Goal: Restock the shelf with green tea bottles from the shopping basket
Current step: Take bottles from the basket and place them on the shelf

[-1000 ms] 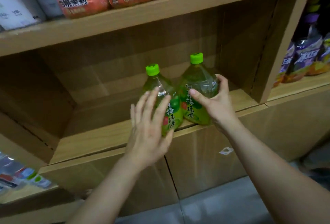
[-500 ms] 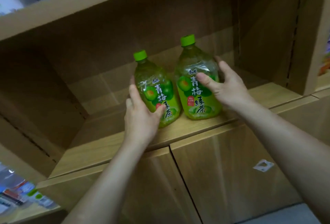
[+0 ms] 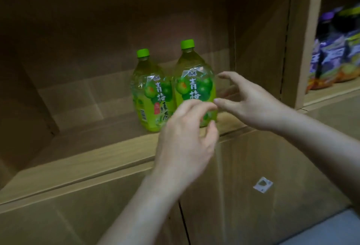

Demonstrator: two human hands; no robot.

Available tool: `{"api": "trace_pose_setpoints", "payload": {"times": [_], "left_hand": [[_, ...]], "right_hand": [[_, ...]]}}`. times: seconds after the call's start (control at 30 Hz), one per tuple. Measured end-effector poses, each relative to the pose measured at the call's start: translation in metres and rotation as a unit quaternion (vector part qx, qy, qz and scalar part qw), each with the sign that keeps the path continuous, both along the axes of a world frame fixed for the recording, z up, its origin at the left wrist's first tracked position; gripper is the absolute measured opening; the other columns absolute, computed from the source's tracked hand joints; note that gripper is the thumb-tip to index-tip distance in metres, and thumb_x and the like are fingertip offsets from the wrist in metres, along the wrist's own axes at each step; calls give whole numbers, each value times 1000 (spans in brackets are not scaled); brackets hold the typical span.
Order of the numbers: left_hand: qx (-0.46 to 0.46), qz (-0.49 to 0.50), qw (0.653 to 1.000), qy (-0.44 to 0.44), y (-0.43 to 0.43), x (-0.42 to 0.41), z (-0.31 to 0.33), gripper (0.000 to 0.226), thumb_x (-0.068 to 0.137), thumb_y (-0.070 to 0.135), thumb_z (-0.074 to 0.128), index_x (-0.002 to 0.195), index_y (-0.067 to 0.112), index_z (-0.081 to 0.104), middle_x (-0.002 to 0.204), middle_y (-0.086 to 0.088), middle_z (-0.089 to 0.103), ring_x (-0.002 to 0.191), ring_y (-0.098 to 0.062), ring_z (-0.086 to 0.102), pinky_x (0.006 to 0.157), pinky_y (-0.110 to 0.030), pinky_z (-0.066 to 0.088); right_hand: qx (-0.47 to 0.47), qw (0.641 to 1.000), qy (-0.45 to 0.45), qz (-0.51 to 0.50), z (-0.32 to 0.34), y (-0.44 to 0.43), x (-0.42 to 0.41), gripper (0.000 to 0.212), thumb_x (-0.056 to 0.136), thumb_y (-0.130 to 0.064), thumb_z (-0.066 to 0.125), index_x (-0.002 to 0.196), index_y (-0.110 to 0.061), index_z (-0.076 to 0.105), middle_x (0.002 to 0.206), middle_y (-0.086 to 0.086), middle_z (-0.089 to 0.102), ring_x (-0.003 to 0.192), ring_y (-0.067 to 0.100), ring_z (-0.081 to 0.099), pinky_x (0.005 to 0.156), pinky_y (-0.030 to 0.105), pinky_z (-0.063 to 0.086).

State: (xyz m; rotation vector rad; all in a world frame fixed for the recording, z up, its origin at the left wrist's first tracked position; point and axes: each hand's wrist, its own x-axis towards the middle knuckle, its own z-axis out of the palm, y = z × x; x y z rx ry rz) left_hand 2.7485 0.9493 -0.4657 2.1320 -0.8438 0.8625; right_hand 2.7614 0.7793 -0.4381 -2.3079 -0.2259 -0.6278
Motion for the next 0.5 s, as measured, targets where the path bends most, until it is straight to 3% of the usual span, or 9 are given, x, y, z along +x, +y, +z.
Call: {"api": "trace_pose_setpoints", "payload": {"times": [0.07,0.17,0.27,0.4,0.5], "left_hand": [[-27,-92,995,41,-25,-17,-10,22,83,17,59,102,22,69,94,10,64,76,-7,61,65,-24,53],[-46,-162,977,129,-64,-39,-24,17,83,17,59,92,24,71,82,12,68,70,-2,61,66,-21,49],[-28,-213,958,192,-103,-62,-42,17,83,21,57,88,24,72,80,13,70,71,-1,63,68,-21,50],[22,-289,937,196,-152,-111,-86,19,79,16,56,83,22,73,78,11,71,70,-2,61,68,-20,48],[53,-331,922,195,-185,-151,-124,20,76,15,55,83,20,73,80,9,70,74,-5,61,67,-14,46]], "right_hand": [[-25,998,41,39,8,-18,-43,45,85,-33,65,128,-26,53,94,-1,70,82,4,66,75,27,53],[-21,993,110,24,19,-50,-106,35,79,-42,62,111,-28,64,77,-1,73,71,6,70,73,29,55],[17,989,141,-43,9,-84,-166,39,71,-49,60,102,-26,67,77,4,74,68,11,71,68,28,55],[109,969,166,-147,-42,-144,-262,32,72,-38,65,96,-17,68,72,3,73,61,13,68,61,27,55],[130,948,170,-234,-91,-186,-332,30,74,-38,65,95,-17,68,70,-2,73,64,10,67,65,21,53]]}}
